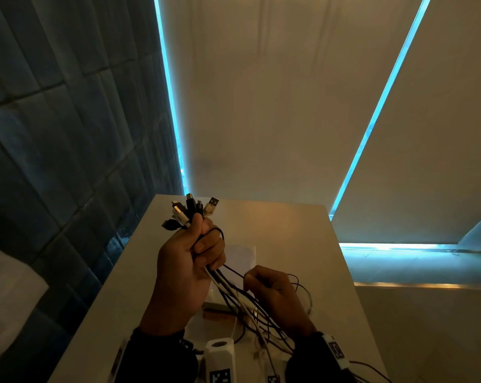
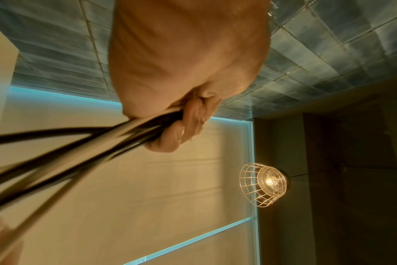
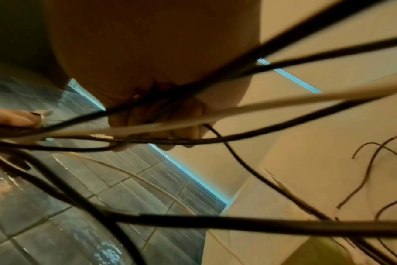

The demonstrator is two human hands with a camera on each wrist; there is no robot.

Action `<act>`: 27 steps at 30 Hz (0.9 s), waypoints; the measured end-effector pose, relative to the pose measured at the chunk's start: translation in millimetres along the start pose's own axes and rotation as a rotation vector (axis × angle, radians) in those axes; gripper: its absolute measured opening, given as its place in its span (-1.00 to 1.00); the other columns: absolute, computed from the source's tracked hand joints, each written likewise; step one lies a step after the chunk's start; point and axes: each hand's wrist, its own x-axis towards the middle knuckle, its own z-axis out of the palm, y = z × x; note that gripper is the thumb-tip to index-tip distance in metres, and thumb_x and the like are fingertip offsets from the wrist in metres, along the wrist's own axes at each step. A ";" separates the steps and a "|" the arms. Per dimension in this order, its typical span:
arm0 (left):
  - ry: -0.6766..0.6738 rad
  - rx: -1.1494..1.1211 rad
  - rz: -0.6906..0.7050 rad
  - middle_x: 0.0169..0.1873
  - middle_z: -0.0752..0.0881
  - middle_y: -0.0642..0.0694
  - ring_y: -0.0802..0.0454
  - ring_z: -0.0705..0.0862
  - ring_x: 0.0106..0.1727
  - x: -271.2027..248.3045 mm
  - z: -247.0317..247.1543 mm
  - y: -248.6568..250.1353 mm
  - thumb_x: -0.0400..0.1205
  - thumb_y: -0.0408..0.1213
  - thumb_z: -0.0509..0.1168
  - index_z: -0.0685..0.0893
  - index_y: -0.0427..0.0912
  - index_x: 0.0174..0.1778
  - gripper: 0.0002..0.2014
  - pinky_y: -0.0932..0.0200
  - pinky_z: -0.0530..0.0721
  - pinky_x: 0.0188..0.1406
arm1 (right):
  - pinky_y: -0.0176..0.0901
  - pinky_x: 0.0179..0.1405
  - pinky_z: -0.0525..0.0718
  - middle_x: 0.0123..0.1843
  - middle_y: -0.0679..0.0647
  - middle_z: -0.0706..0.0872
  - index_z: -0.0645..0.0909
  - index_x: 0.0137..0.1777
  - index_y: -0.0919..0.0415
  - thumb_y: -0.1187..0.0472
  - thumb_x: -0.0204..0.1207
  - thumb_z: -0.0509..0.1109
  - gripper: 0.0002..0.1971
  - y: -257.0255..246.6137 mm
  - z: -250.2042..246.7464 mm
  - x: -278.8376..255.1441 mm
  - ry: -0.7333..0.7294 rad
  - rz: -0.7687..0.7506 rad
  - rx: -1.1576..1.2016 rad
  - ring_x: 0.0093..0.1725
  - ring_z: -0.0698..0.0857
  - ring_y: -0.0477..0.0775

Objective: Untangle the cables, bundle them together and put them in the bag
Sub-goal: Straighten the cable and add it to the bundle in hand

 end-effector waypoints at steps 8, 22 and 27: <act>0.008 0.011 0.004 -0.64 0.29 0.08 0.22 0.20 -0.68 -1.1 -1.7 2.9 0.66 -0.15 0.05 0.46 -0.13 -0.42 -0.67 0.32 0.27 -0.69 | -0.36 -0.28 0.49 -0.40 -0.08 0.56 0.62 -0.29 0.25 0.28 0.62 0.33 -0.77 30.7 2.0 1.2 -0.017 0.085 -0.034 -0.37 0.50 -0.19; 0.125 0.215 -0.039 -0.61 0.32 0.04 0.21 0.20 -0.69 -0.5 -13.8 17.1 0.69 -0.15 0.04 0.37 -0.13 -0.42 -0.66 0.35 0.18 -0.73 | -0.27 -0.31 0.55 -0.40 0.03 0.68 0.67 -0.31 0.14 0.25 0.55 0.41 -0.81 42.7 10.1 7.3 0.259 0.161 -0.201 -0.39 0.58 -0.17; 0.215 0.434 -0.068 -0.54 0.54 -0.05 0.12 0.39 -0.60 -1.4 -10.7 7.5 0.76 -0.20 0.01 0.41 -0.18 -0.29 -0.70 0.28 0.28 -0.64 | -0.22 -0.49 0.42 -0.47 0.00 0.53 0.62 -0.21 0.35 0.30 0.57 0.41 -0.85 -40.6 14.5 18.7 0.268 -0.137 0.067 -0.48 0.42 -0.07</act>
